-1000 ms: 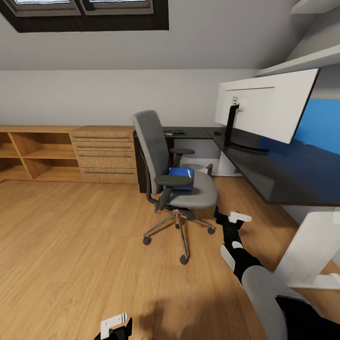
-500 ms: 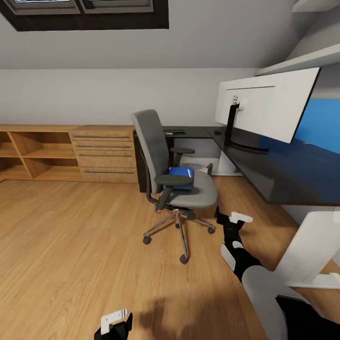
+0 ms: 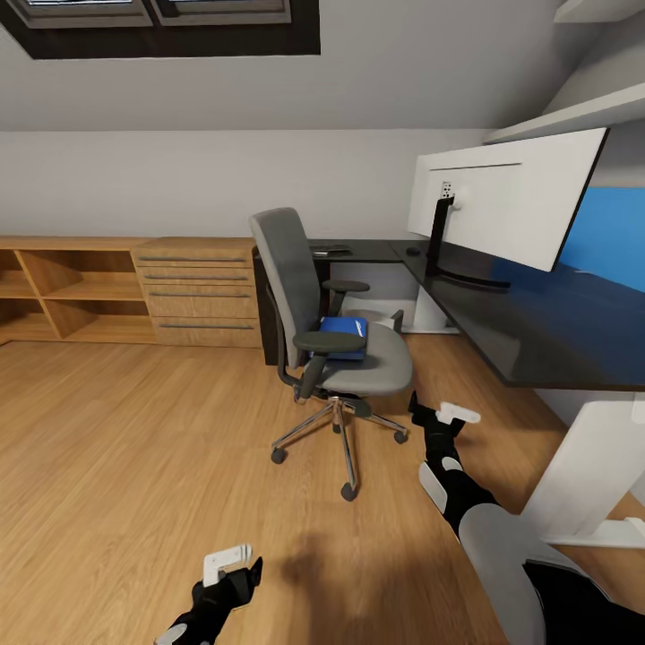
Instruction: In the bedroom, organize the workspace by keeping the computer under the desk, ensuring the monitor is on the desk, placing the keyboard on the desk next to the monitor, placing the mouse on the desk next to the keyboard, moving the folder from the swivel chair onto the desk next to the mouse, stacking the notebook on top of the folder with the pen on top of the notebook, and positioning the swivel chair next to the desk.
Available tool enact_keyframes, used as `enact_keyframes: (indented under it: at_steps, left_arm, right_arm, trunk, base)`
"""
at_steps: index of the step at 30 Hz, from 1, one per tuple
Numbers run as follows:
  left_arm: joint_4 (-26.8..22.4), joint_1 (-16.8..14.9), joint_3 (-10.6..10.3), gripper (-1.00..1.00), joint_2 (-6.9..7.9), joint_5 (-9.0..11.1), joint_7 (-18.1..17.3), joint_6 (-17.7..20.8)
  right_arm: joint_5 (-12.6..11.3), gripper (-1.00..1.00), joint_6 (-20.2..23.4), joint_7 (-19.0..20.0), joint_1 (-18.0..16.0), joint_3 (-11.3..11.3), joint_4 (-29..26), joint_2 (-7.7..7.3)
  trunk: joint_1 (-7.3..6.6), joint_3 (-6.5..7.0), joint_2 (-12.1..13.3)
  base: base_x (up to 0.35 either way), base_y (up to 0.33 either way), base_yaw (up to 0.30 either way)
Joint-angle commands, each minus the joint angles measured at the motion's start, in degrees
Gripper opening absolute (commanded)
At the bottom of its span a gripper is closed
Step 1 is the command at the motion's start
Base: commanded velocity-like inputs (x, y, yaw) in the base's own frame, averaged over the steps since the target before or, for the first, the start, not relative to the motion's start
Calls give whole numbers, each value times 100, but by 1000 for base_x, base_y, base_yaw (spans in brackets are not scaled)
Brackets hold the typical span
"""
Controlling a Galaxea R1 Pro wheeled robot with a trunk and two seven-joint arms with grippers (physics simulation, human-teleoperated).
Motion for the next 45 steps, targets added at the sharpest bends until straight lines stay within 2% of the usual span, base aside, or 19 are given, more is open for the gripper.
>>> enact_keyframes:
  at_steps: [1, 5, 11, 15, 16, 19, 22, 24, 27, 32, 37, 45]
  left_arm:
    - [-137, -1, -13, 100, -2, 62, 43, 144]
    - [-306, -1, -11, 100, 2, 76, 1, 290]
    - [-146, -1, 10, 100, 19, 87, -32, 151]
    - [-28, -1, 18, 100, 40, 84, -36, 18]
    - [19, -1, 20, 100, 44, 83, -37, -12]
    - [93, -1, 21, 100, 48, 83, -38, -38]
    - [153, -1, 22, 100, 55, 77, -40, -60]
    - [163, -1, 22, 100, 65, 76, -39, -65]
    - [181, -1, 18, 100, 84, 77, -44, -70]
    - [189, -1, 8, 100, 93, 76, -46, -74]
    - [193, -1, 4, 100, 90, 81, -47, -75]
    - [298, -1, -15, 100, 87, 79, -47, -74]
  right_arm:
    - [-70, 100, -9, -4, -4, 9, 2, 1]
    - [-128, 100, 227, 8, -4, 9, -55, 1]
    - [-212, 100, 570, 17, -4, 4, -243, -5]
    - [-533, 100, 638, 24, -4, 4, -282, -23]
    - [-723, 100, 661, 31, -4, 7, -290, -63]
    - [-1014, 100, 760, 99, -4, 16, -298, -153]
    - [-1406, 100, 1263, 554, -4, 15, -307, -301]
    - [-1519, 100, 1518, 807, -4, 12, -311, -361]
    - [-1793, 100, 1951, 1342, -4, 7, -312, -526]
    - [-2145, 100, 2127, 1639, -4, 10, -314, -639]
    - [-2242, 100, 2154, 1876, -4, 16, -312, -663]
    - [-2276, 100, 2162, 2571, -4, 10, -288, -745]
  trunk:
    - [-1, -6, -2]
    - [-1, -6, -2]
    - [-1, -6, -2]
    - [-1, -6, -2]
    - [-1, -6, -2]
    - [-1, -6, -2]
    - [-1, -6, -2]
    - [-1, -6, -2]
    - [-1, -6, -2]
    - [-1, -6, -2]
    - [-1, -6, -2]
    - [-1, -6, -2]
  base:
    - [0, 0, 0]
    - [0, 0, 0]
    - [0, 0, 0]
    - [0, 0, 0]
    - [0, 0, 0]
    - [0, 0, 0]
    - [0, 0, 0]
    - [0, 0, 0]
    - [0, 0, 0]
    - [0, 0, 0]
    - [1, 0, 0]
    - [163, 0, 0]
